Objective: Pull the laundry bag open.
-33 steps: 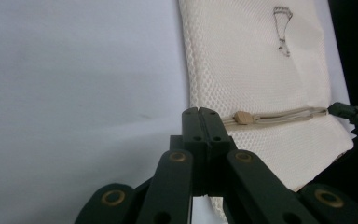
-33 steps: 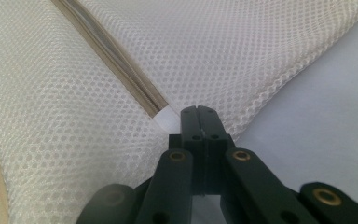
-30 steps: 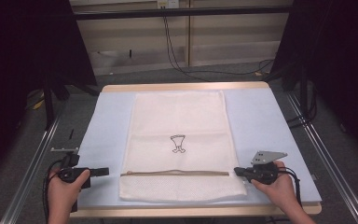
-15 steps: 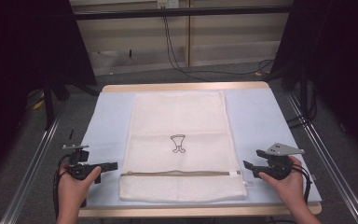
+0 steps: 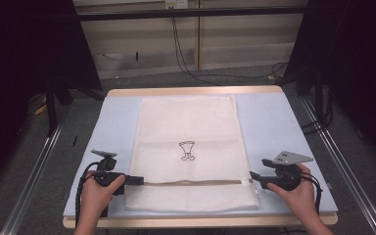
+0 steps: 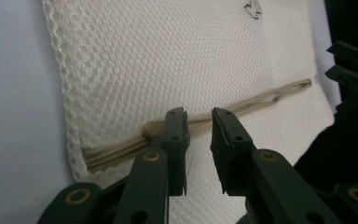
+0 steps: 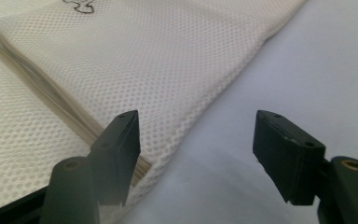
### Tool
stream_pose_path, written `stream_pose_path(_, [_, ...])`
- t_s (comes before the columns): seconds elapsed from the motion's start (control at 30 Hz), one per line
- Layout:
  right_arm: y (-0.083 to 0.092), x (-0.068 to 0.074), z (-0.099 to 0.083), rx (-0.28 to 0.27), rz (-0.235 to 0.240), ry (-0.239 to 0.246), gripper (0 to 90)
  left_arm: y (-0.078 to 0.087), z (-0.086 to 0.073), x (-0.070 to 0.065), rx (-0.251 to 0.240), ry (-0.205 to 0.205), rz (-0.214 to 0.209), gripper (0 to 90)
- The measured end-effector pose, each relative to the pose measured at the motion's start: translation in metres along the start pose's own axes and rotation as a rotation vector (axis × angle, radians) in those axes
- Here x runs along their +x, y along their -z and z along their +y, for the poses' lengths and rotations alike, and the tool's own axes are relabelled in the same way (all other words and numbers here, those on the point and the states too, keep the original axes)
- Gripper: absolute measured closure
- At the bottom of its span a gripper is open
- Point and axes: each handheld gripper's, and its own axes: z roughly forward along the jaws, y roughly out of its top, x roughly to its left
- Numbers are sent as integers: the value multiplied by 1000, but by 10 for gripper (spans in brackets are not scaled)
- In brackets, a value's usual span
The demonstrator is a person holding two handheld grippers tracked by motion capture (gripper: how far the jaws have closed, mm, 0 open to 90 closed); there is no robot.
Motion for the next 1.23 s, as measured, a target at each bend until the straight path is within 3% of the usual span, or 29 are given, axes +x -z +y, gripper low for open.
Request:
stream_pose_path(0.1, [-2, 4, 1, -1, 34, 26, 387, -5, 2, 0, 12, 13, 26, 842])
stream_pose_path(0.13, [-3, 6, 2, -1, 35, 33, 387, -4, 2, 0, 12, 18, 14, 839])
stream_pose_path(0.17, [-3, 7, 2, 0, 41, 40, 393, -1, 1, -2, -7, 30, 13, 784])
stream_pose_path(0.23, [-5, 11, 2, 18, 63, 79, 516, 10, 0, -4, -31, 35, 82, 721])
stream_pose_path(0.27, [-5, 13, 2, 22, 61, 93, 520, 13, 0, -1, -47, 51, 85, 699])
stream_pose_path(0.33, [-7, 15, 2, 33, 75, 99, 518, 11, 0, 8, -24, 93, 65, 691])
stream_pose_path(0.43, [-11, 16, 2, 47, 76, 111, 516, 2, 4, 10, 10, 103, 40, 692])
stream_pose_path(0.47, [-11, 17, 2, 51, 79, 115, 515, 0, 6, 9, 22, 98, 50, 711])
stream_pose_path(0.5, [-12, 18, 2, 58, 83, 116, 517, -2, 7, 7, 26, 126, 50, 719])
stream_pose_path(0.53, [-13, 19, 2, 60, 82, 121, 518, -2, 8, 7, 35, 127, 51, 716])
stream_pose_path(0.57, [-13, 19, 2, 61, 84, 125, 520, -4, 9, 5, 49, 112, 61, 749])
stream_pose_path(0.6, [-14, 20, 2, 65, 86, 130, 521, -7, 8, 4, 61, 109, 70, 857])
stream_pose_path(0.63, [-15, 21, 2, 68, 84, 130, 535, -7, 8, 3, 59, 118, 74, 863])
stream_pose_path(0.7, [-16, 20, 2, 78, 84, 134, 575, 1, 8, 3, 36, 111, 72, 873])
stream_pose_path(0.73, [-16, 20, 1, 81, 81, 137, 606, 6, 7, 4, 23, 129, 46, 876])
stream_pose_path(0.77, [-16, 20, 0, 80, 82, 136, 641, 12, 5, 9, 31, 121, 37, 876])
stream_pose_path(0.8, [-16, 19, 0, 81, 82, 115, 663, 19, 4, 13, 14, 123, 91, 876])
stream_pose_path(0.83, [-16, 19, 0, 83, 77, 112, 668, 24, 2, 18, -10, 157, 80, 876])
stream_pose_path(0.87, [-17, 20, 0, 86, 79, 128, 676, 29, 0, 25, -18, 176, 32, 875])
stream_pose_path(0.93, [-17, 20, 0, 92, 85, 132, 689, 37, -4, 32, -34, 187, 55, 874])
stream_pose_path(0.97, [-17, 19, 1, 89, 90, 135, 693, 43, -5, 33, -50, 185, 95, 875])
stream_pose_path(1.0, [-17, 19, 0, 87, 90, 137, 694, 48, -5, 34, -56, 167, 50, 870])
stream_pose_path(1.03, [-17, 19, 0, 81, 94, 137, 694, 52, -6, 34, -67, 136, 52, 865])
stream_pose_path(1.07, [-17, 20, -1, 75, 87, 146, 692, 54, -6, 32, -112, 110, 143, 801])
stream_pose_path(1.1, [-16, 19, -2, 68, 84, 142, 677, 56, -6, 30, -148, 38, 217, 703])
stream_pose_path(1.13, [-14, 18, -2, 61, 82, 126, 620, 56, -5, 28, -200, -55, 209, 523])
stream_pose_path(1.17, [-11, 15, 0, 35, 73, 101, 495, 55, -3, 27, -253, -116, 182, 403])
stream_pose_path(1.23, [-3, 4, 3, -27, 26, 32, 329, 53, -1, 22, -275, -177, 244, 256])
